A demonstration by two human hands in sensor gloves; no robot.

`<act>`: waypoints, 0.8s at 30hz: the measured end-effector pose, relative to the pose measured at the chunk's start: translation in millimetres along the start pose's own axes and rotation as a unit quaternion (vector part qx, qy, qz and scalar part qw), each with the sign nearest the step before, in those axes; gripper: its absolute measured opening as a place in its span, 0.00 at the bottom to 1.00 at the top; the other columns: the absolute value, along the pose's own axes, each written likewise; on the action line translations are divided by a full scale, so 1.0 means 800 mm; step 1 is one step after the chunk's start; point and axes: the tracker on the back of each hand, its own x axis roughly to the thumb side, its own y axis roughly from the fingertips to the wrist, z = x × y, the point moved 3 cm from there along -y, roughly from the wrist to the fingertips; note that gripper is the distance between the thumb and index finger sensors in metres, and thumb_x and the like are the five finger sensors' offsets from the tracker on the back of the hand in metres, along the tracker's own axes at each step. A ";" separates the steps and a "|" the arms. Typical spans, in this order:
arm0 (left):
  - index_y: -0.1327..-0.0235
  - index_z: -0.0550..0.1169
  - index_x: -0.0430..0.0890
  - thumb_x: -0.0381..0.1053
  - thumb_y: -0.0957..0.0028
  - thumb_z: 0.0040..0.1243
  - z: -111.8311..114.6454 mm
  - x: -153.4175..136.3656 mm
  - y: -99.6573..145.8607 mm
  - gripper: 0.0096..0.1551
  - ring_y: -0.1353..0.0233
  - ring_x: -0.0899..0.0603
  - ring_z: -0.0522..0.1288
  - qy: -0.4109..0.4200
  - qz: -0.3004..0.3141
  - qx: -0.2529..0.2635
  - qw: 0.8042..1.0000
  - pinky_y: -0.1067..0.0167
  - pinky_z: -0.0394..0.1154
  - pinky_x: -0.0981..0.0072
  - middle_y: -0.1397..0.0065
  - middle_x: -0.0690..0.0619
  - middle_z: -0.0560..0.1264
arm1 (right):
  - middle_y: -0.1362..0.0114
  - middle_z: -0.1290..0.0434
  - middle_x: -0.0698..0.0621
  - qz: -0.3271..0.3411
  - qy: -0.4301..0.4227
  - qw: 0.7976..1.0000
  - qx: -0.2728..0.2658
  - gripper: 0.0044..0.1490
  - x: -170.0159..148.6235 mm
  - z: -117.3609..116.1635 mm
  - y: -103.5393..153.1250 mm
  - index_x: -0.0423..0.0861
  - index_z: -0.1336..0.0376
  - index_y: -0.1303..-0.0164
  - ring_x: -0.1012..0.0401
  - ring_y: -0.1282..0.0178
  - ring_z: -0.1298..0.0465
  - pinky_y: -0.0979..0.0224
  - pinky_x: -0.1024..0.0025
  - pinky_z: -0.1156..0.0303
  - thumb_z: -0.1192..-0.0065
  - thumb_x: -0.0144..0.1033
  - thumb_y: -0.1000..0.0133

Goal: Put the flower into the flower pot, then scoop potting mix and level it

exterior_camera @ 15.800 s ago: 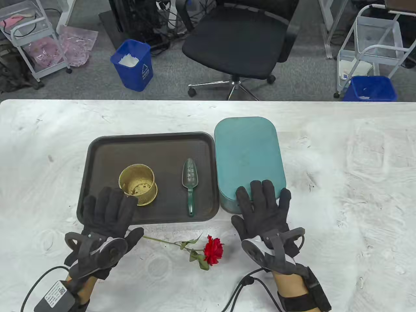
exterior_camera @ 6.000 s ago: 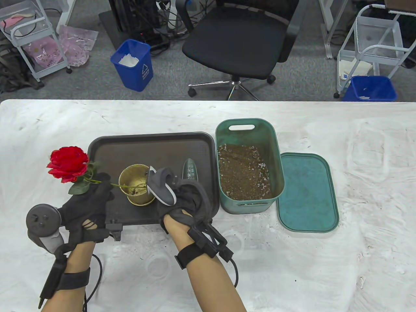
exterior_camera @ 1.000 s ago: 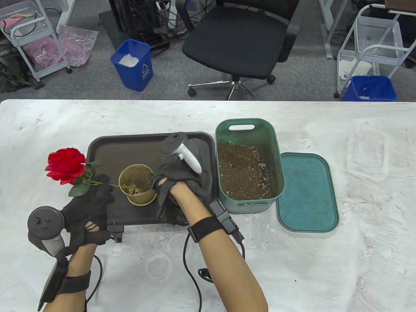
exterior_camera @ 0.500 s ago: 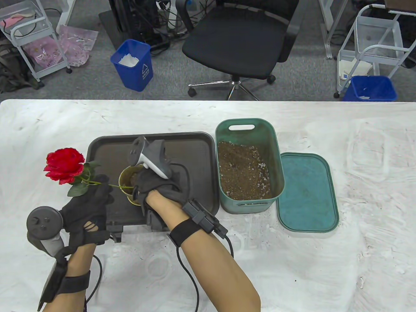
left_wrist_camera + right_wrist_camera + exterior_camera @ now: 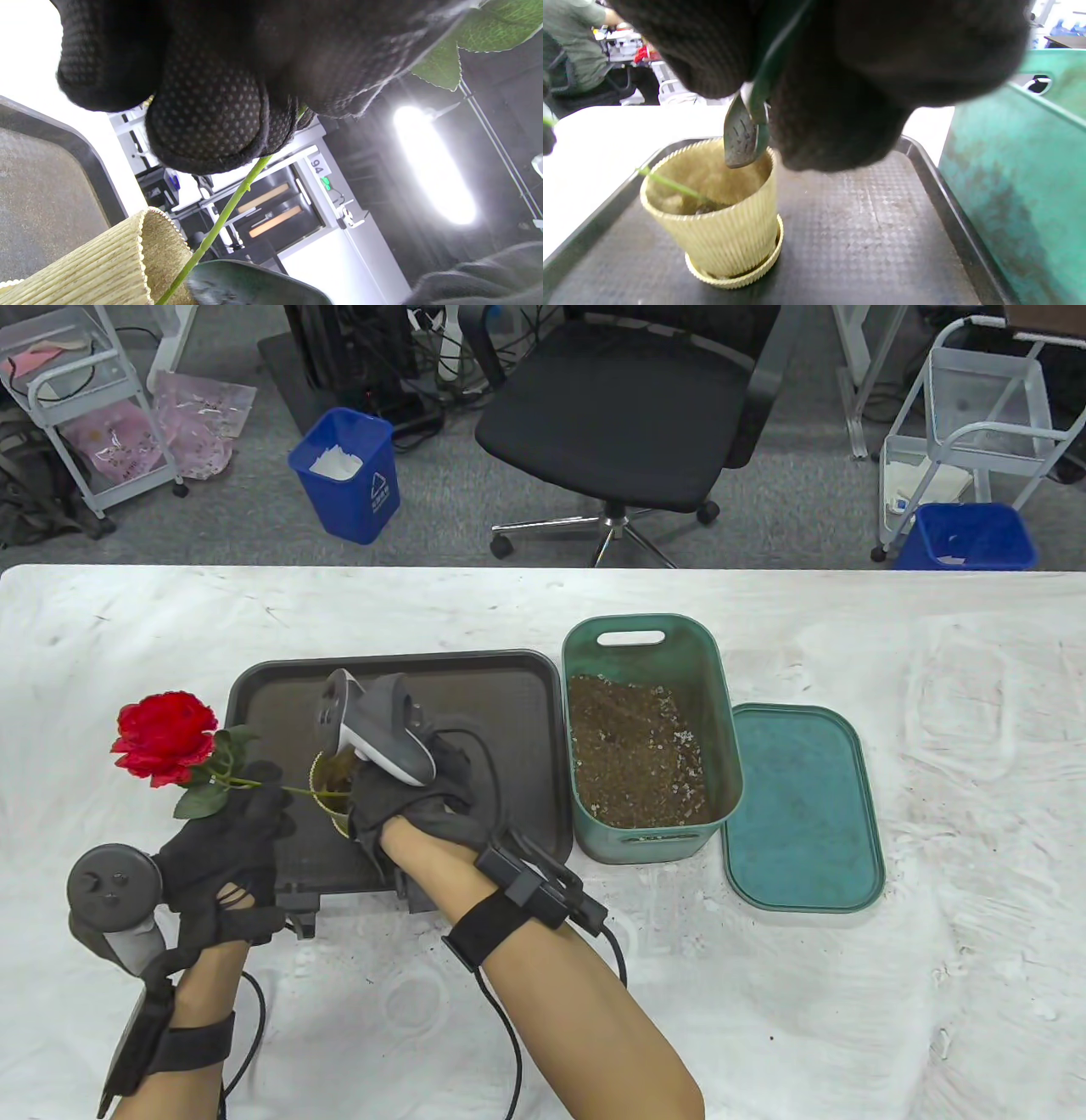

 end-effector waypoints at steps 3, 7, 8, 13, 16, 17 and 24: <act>0.50 0.87 0.48 0.56 0.56 0.73 0.001 0.001 0.000 0.23 0.64 0.48 0.92 0.000 0.002 -0.001 1.000 0.58 0.87 0.58 0.50 0.50 0.87 | 0.51 0.18 0.41 -0.013 -0.026 0.999 -0.024 0.33 -0.029 0.026 0.009 0.38 0.34 0.41 0.52 0.71 0.14 0.72 0.67 0.16 0.35 0.43 0.51; 0.50 0.87 0.48 0.56 0.56 0.72 0.001 0.002 0.000 0.23 0.64 0.48 0.92 -0.003 0.006 -0.003 1.000 0.58 0.87 0.58 0.50 0.51 0.87 | 0.51 0.18 0.41 -0.034 -0.077 0.995 -0.053 0.33 -0.072 0.060 0.021 0.37 0.34 0.41 0.52 0.71 0.14 0.72 0.66 0.16 0.35 0.43 0.51; 0.50 0.87 0.48 0.56 0.56 0.73 0.002 0.002 0.000 0.23 0.64 0.48 0.92 -0.003 0.007 -0.004 1.000 0.58 0.87 0.58 0.50 0.51 0.87 | 0.51 0.18 0.41 -0.042 -0.092 0.993 -0.061 0.33 -0.086 0.069 0.024 0.37 0.34 0.41 0.52 0.71 0.14 0.72 0.66 0.16 0.35 0.43 0.51; 0.50 0.87 0.48 0.56 0.55 0.72 0.004 0.003 0.001 0.23 0.64 0.48 0.91 -0.008 0.014 -0.006 1.000 0.58 0.87 0.58 0.50 0.51 0.87 | 0.51 0.18 0.40 -0.085 -0.147 0.981 -0.096 0.33 -0.150 0.101 0.033 0.37 0.34 0.41 0.52 0.71 0.14 0.72 0.66 0.16 0.35 0.42 0.51; 0.50 0.87 0.48 0.56 0.56 0.72 0.005 0.003 0.001 0.23 0.64 0.48 0.91 -0.009 0.016 -0.007 1.000 0.58 0.87 0.57 0.50 0.50 0.87 | 0.51 0.18 0.40 -0.125 -0.174 0.971 -0.110 0.33 -0.192 0.108 0.033 0.36 0.34 0.41 0.51 0.71 0.14 0.72 0.65 0.16 0.35 0.42 0.51; 0.50 0.87 0.48 0.56 0.55 0.72 0.005 0.004 0.001 0.23 0.64 0.48 0.92 -0.009 0.016 -0.007 1.000 0.58 0.87 0.57 0.50 0.51 0.87 | 0.51 0.18 0.40 -0.136 -0.175 0.969 -0.112 0.33 -0.202 0.107 0.031 0.36 0.34 0.41 0.51 0.71 0.14 0.72 0.65 0.16 0.34 0.42 0.51; 0.50 0.87 0.48 0.56 0.55 0.72 0.008 0.005 0.002 0.23 0.64 0.48 0.91 -0.014 0.023 -0.010 1.000 0.58 0.87 0.57 0.50 0.50 0.87 | 0.52 0.18 0.39 -0.229 -0.109 0.966 -0.055 0.33 -0.270 0.072 0.002 0.36 0.34 0.42 0.51 0.72 0.14 0.73 0.66 0.16 0.35 0.42 0.51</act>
